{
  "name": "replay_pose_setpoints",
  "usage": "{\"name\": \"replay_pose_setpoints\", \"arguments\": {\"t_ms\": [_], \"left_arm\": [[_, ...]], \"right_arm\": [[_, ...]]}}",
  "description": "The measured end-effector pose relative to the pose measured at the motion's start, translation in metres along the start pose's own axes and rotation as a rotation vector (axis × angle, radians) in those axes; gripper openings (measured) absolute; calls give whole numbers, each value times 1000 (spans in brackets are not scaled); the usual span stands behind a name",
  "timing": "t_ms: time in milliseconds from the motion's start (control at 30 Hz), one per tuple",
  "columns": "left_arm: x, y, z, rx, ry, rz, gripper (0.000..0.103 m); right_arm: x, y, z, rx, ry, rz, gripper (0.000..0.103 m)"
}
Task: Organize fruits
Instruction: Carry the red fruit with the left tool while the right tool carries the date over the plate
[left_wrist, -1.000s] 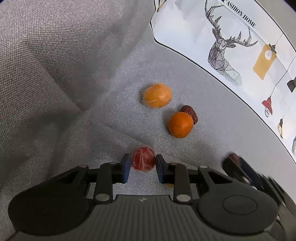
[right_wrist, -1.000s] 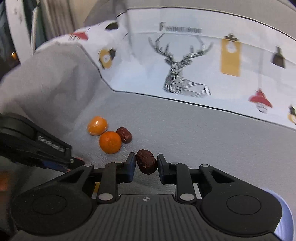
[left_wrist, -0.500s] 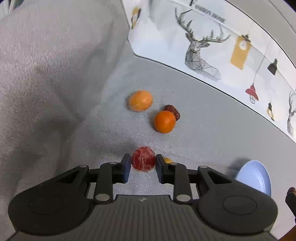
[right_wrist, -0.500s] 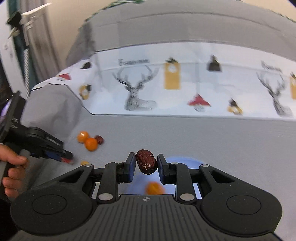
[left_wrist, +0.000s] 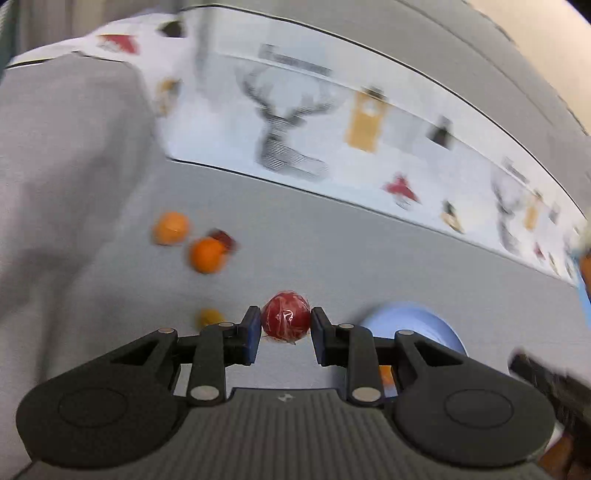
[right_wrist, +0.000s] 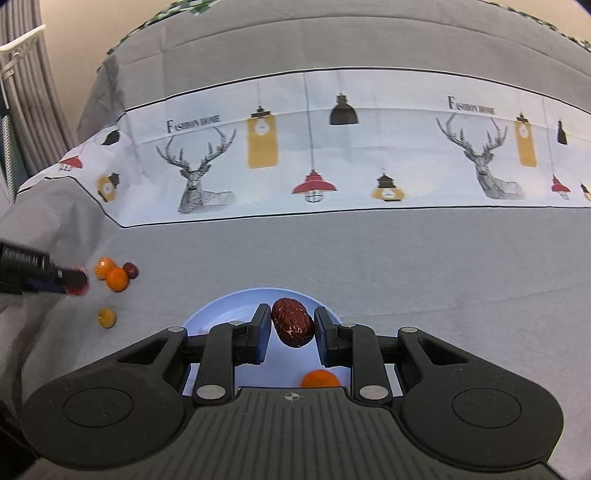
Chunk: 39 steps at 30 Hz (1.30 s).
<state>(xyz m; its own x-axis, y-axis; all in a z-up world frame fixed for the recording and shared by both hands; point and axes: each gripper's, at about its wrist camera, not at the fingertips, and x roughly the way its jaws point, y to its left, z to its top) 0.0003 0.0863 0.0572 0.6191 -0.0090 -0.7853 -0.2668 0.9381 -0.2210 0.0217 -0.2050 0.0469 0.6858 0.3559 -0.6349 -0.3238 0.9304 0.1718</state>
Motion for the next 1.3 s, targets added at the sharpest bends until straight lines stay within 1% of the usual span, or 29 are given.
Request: {"name": "replay_pose_setpoints", "arguments": {"t_ms": [33, 67, 100, 133, 167, 200, 233, 267, 333, 400, 533, 733, 767, 900, 1033, 1133, 1300], "left_arm": [[7, -7, -11, 42, 28, 1, 32], [16, -12, -17, 54, 83, 19, 31], [21, -14, -17, 35, 101, -1, 31], [22, -17, -14, 37, 87, -23, 31], [21, -23, -12, 68, 60, -12, 31], [19, -30, -9, 117, 17, 15, 31], [18, -34, -7, 139, -3, 22, 31], [18, -36, -5, 139, -11, 7, 31], [20, -37, -5, 99, 5, -59, 31], [25, -42, -6, 98, 25, -114, 31], [23, -63, -18, 200, 5, -170, 31], [24, -89, -34, 323, -39, -215, 31], [24, -93, -36, 340, -59, -216, 31], [24, -112, -46, 432, -94, -216, 31], [29, -127, -57, 515, -105, -200, 31], [32, -131, -60, 529, -102, -206, 31], [34, -131, -58, 520, -101, -211, 31]], "right_arm": [[1, -2, -1, 2, 3, -4, 27], [2, -3, -1, 1, 4, -7, 27], [3, -5, -1, -1, 4, -11, 27], [4, -6, 0, -2, 4, -14, 27], [5, -7, 0, -1, 4, -15, 27], [6, -8, 1, 1, 5, -16, 26], [8, -10, 1, 3, 5, -19, 26], [9, -11, 1, 6, 7, -21, 27], [12, -11, 1, 11, 14, -23, 27], [15, -10, 2, 10, 17, -18, 26], [23, -3, 2, -7, 27, -14, 26], [27, 6, 4, -10, 26, -5, 26], [28, 6, 4, -11, 28, -6, 26], [30, 7, 3, -21, 35, -13, 26], [31, 6, 3, -25, 38, -22, 26], [32, 4, 3, -23, 39, -25, 26], [32, 5, 2, -31, 39, -24, 26]]}}
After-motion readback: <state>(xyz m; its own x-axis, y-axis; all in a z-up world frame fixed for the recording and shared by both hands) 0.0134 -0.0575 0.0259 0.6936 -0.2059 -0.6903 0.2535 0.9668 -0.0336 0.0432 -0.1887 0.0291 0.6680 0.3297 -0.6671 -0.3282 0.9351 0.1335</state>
